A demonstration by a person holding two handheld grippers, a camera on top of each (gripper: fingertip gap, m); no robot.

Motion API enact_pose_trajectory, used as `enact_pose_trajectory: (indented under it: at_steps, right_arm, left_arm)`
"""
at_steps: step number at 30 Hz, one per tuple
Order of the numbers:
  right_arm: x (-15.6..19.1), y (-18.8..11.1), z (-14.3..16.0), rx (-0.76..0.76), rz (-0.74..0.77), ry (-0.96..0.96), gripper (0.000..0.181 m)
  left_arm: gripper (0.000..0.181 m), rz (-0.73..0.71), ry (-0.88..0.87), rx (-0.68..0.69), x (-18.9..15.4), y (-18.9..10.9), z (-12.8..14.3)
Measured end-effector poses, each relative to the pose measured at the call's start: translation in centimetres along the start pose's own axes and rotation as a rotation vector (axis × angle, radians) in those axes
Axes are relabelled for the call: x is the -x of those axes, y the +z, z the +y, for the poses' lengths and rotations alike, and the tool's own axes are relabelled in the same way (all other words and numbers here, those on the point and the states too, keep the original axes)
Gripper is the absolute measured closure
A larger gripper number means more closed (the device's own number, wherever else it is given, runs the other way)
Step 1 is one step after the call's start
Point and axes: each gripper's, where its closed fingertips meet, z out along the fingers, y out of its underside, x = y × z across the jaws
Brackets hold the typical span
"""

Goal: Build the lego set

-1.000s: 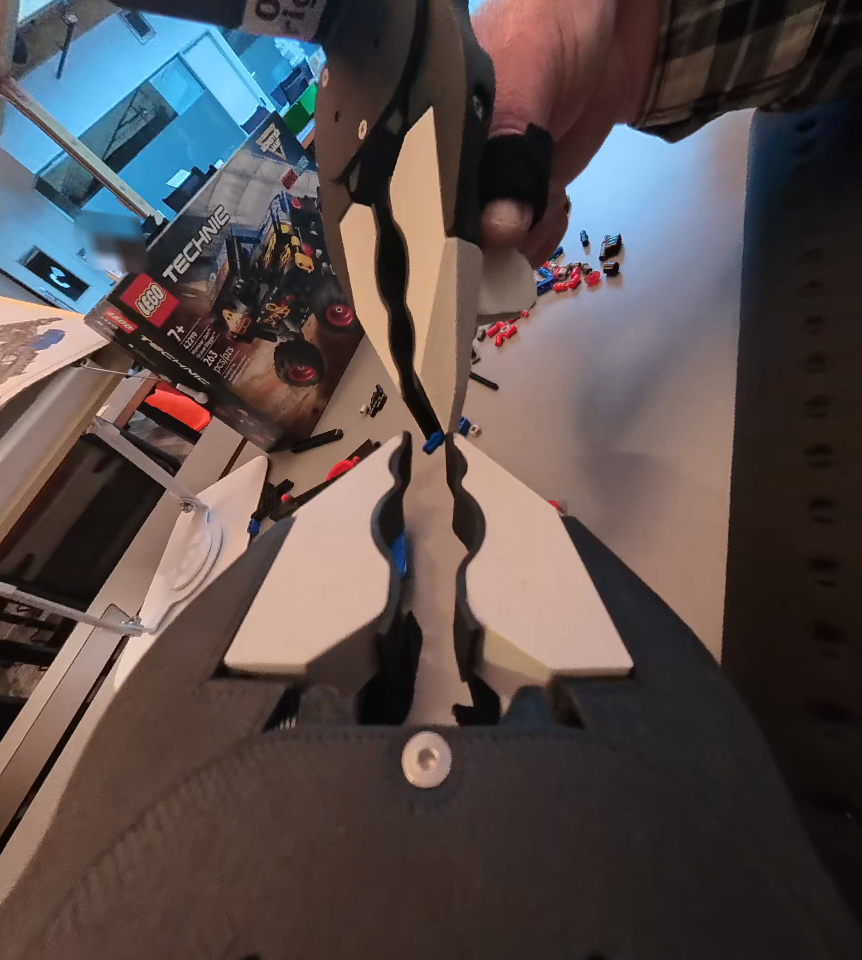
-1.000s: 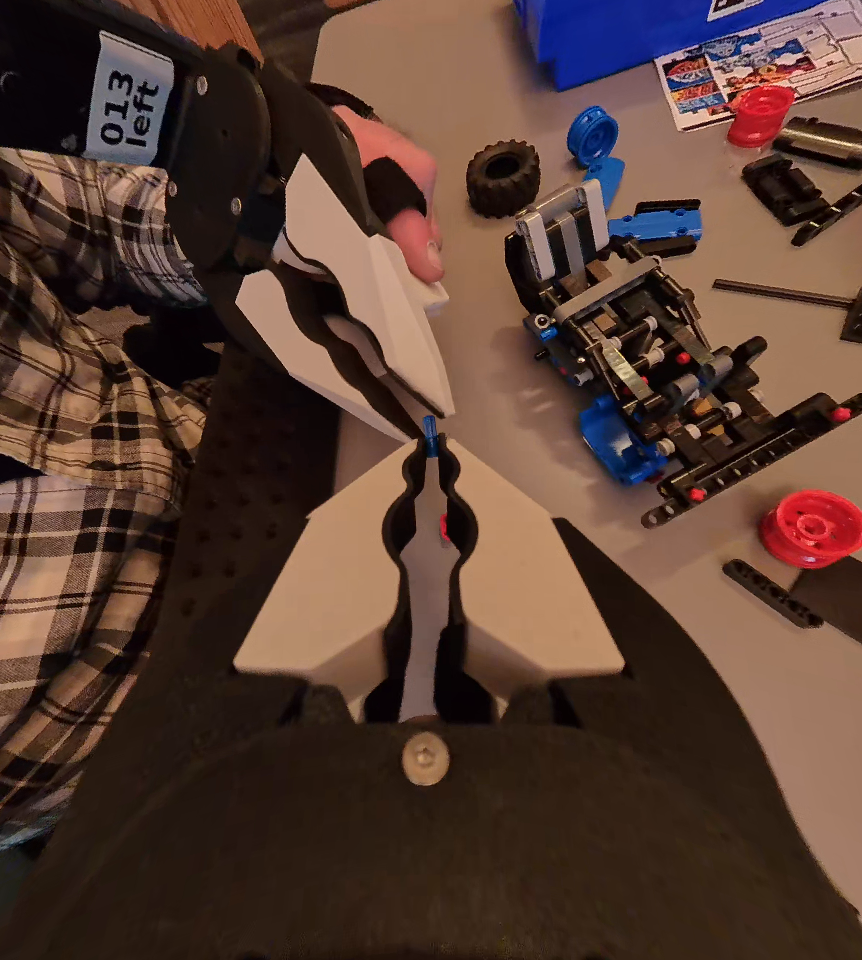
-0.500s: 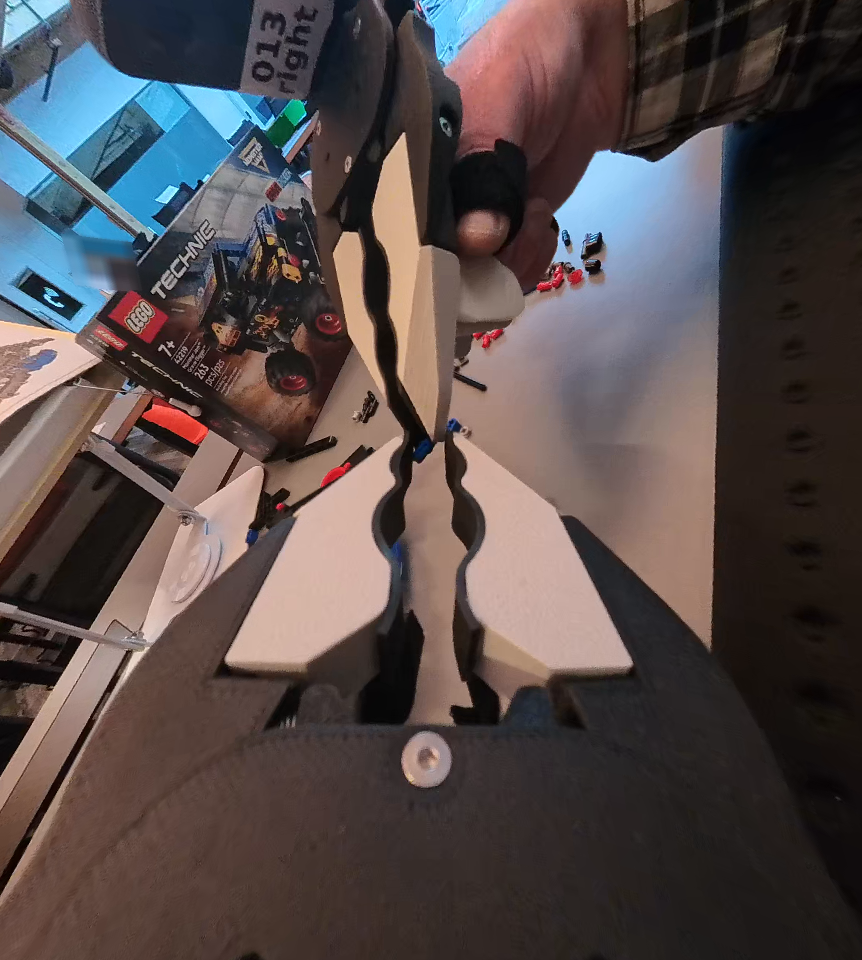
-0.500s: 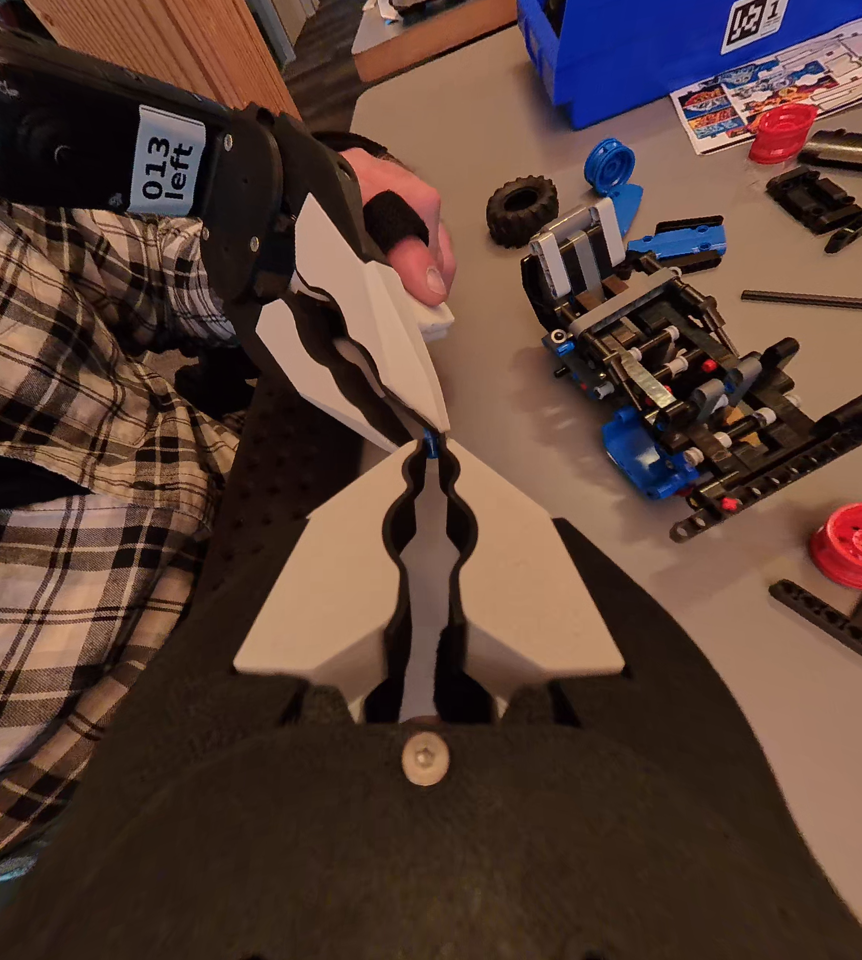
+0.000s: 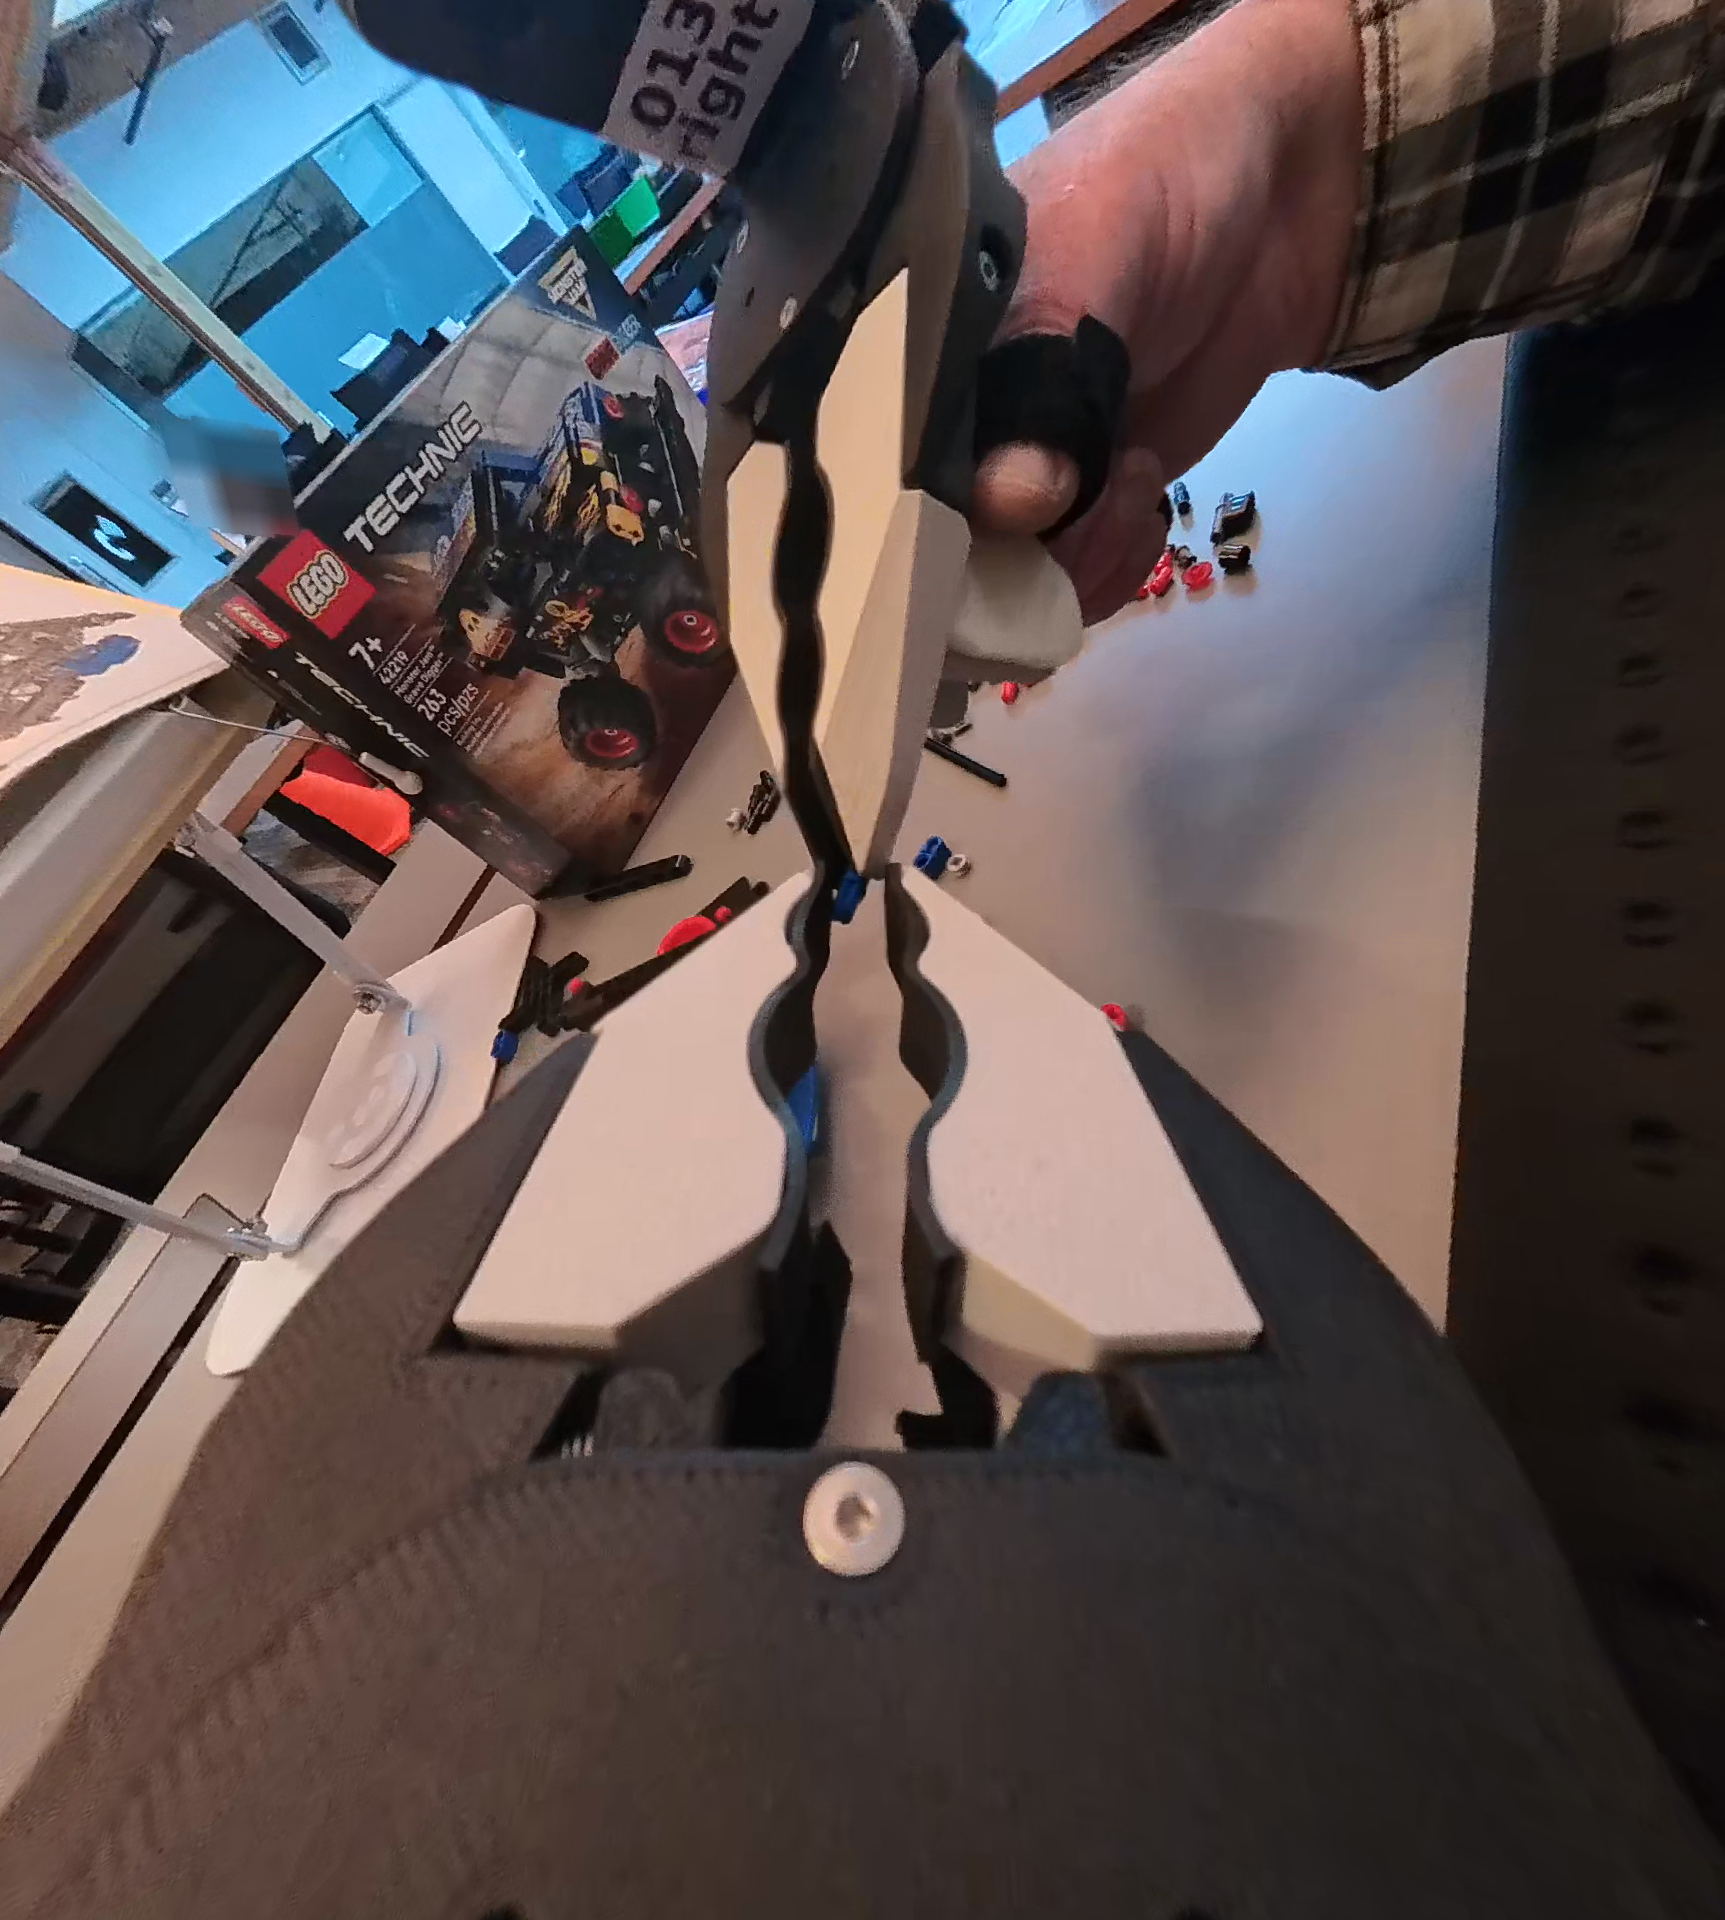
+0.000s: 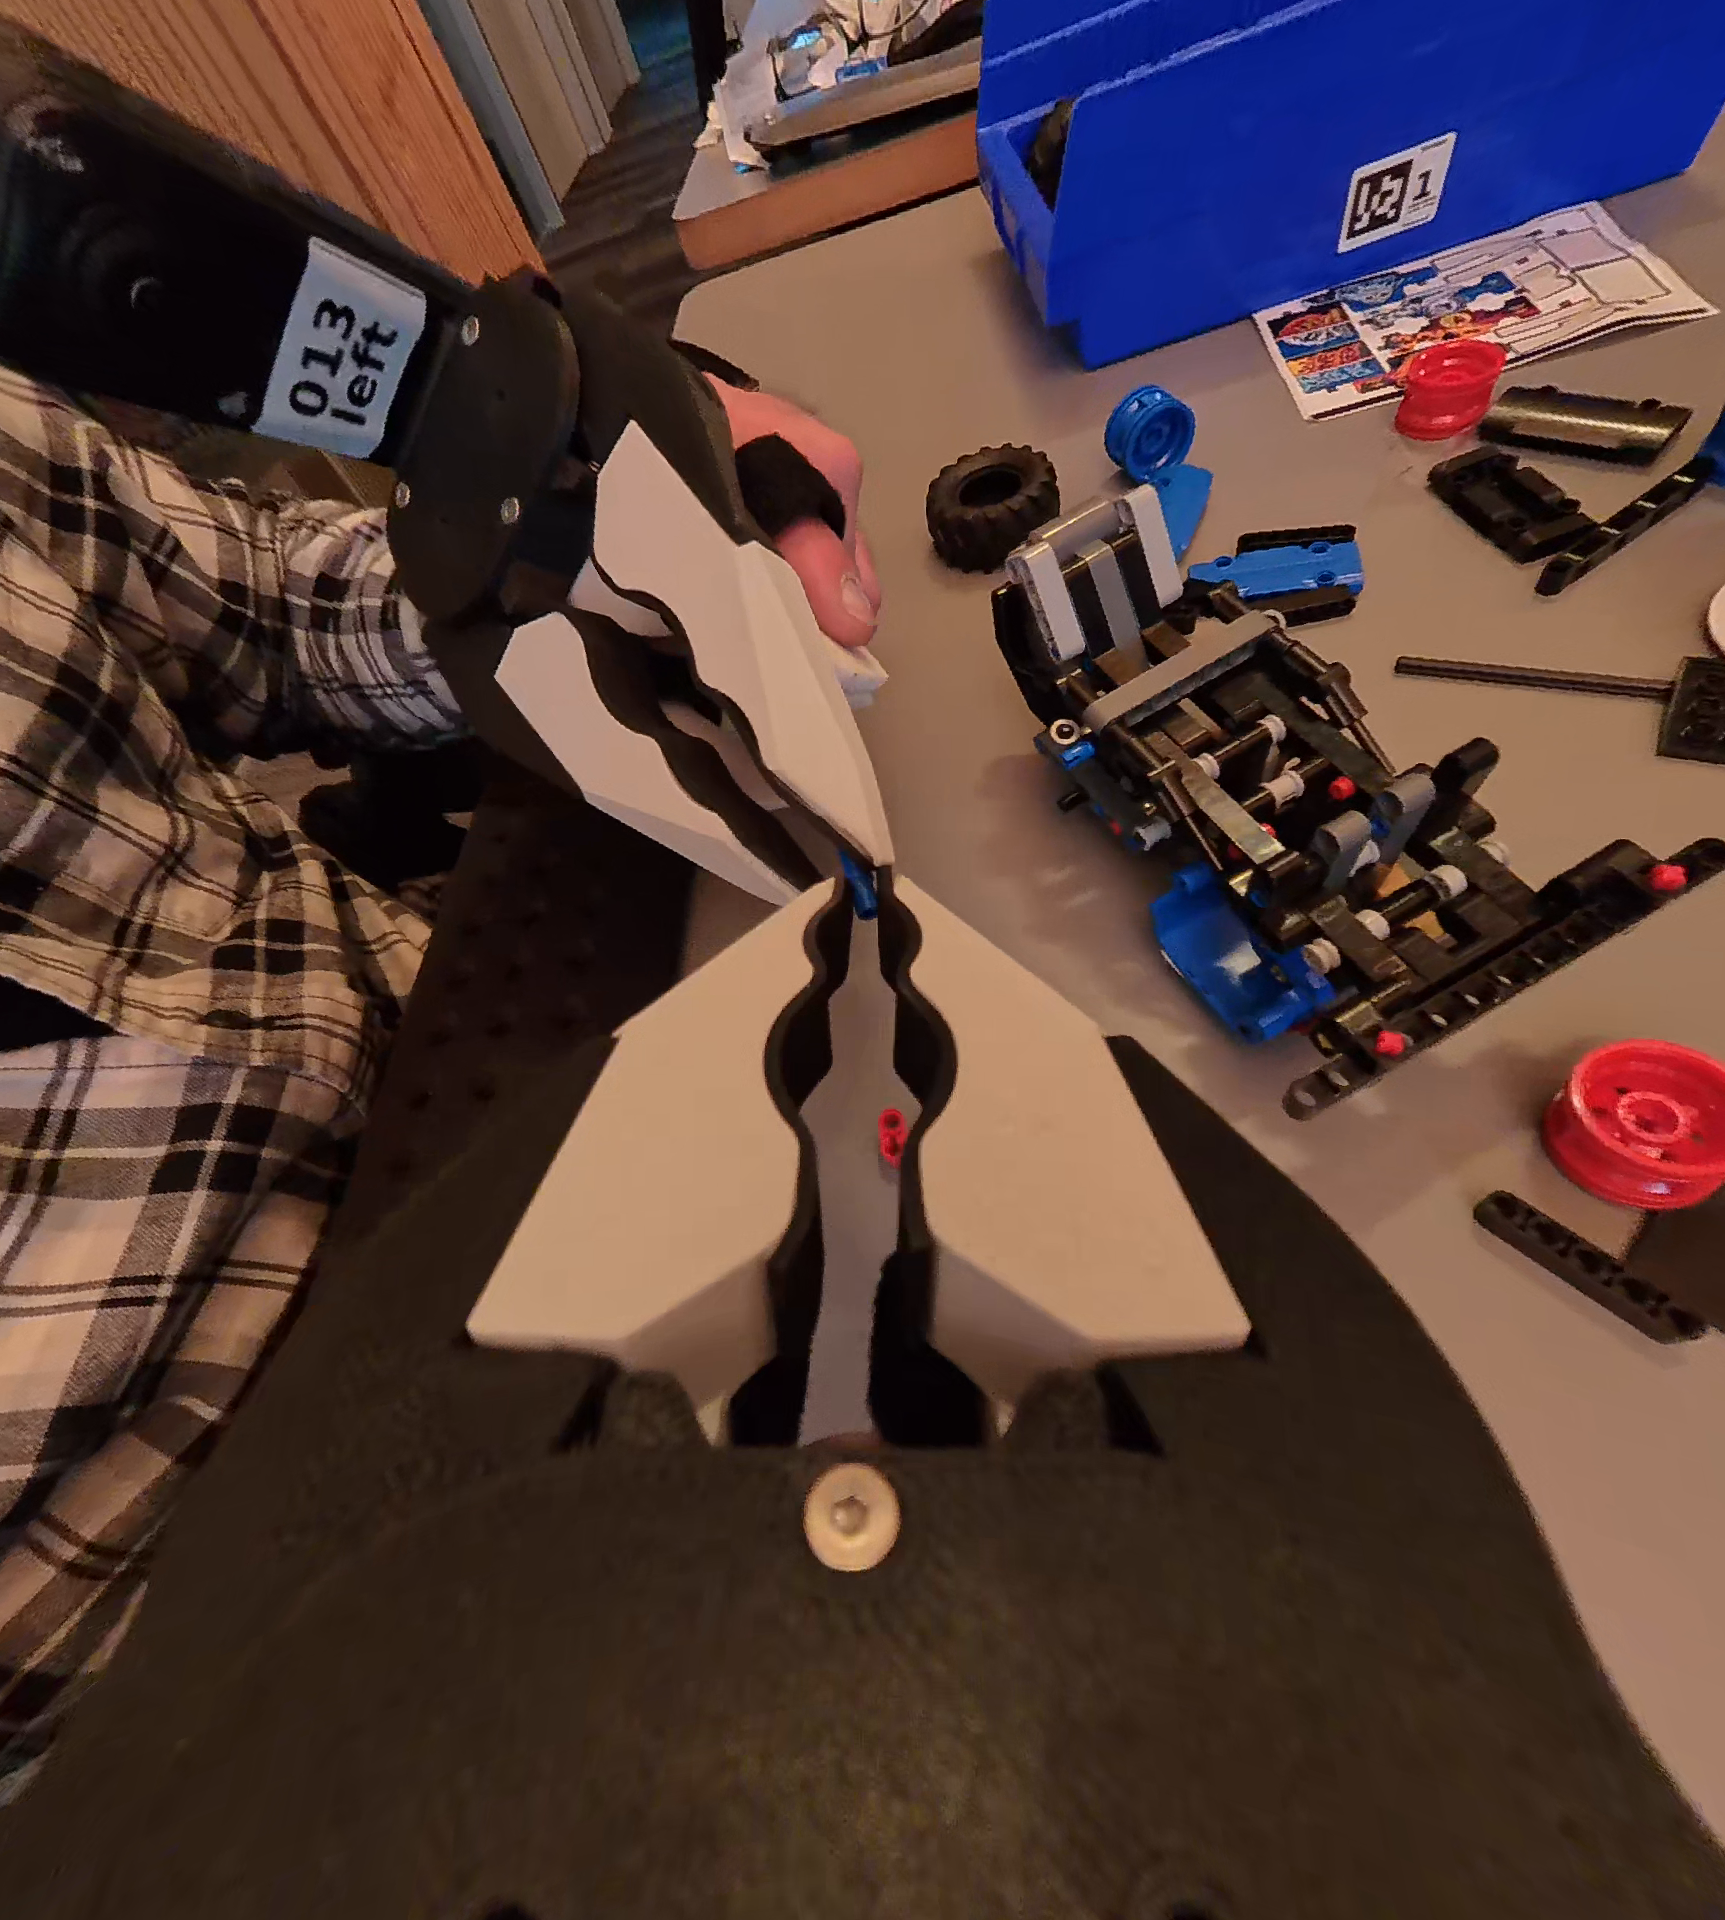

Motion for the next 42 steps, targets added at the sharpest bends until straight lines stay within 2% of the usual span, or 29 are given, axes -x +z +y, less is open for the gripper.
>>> enact_pose_trajectory:
  at_steps: [6,13,29,32,34,39,42]
  right_arm:
    - [0.1,-0.1,-0.2,-0.009,0.008,-0.017,0.179]
    - [0.5,-0.6,-1.6,-0.123,-0.074,0.070,0.179]
    - [0.8,-0.6,-1.3,-0.121,-0.089,0.073,0.179]
    - [0.5,-0.6,-0.5,-0.064,-0.046,0.017,0.179]
    - [-0.1,-0.7,1.0,0.040,0.025,-0.066,0.179]
    - [-0.4,-0.2,5.4,0.335,0.116,-0.255,0.179]
    - [-0.4,0.3,7.3,0.454,0.126,-0.313,0.180]
  left_arm:
    - [0.174,0.002,-0.010,-0.009,0.1,-0.1,0.0]
    - [0.179,-0.020,-0.042,-0.067,0.7,-0.6,-0.8]
    - [0.179,-0.050,0.008,-0.082,0.8,-0.9,-1.1]
    - [0.176,-0.001,-0.048,-0.061,0.3,-0.5,-0.5]
    - [0.167,0.051,-0.074,-0.016,-0.4,0.0,0.4]
    - [0.157,0.296,-0.185,0.205,-4.6,1.4,4.7]
    - [0.158,0.359,-0.194,0.292,-5.9,1.8,6.2]
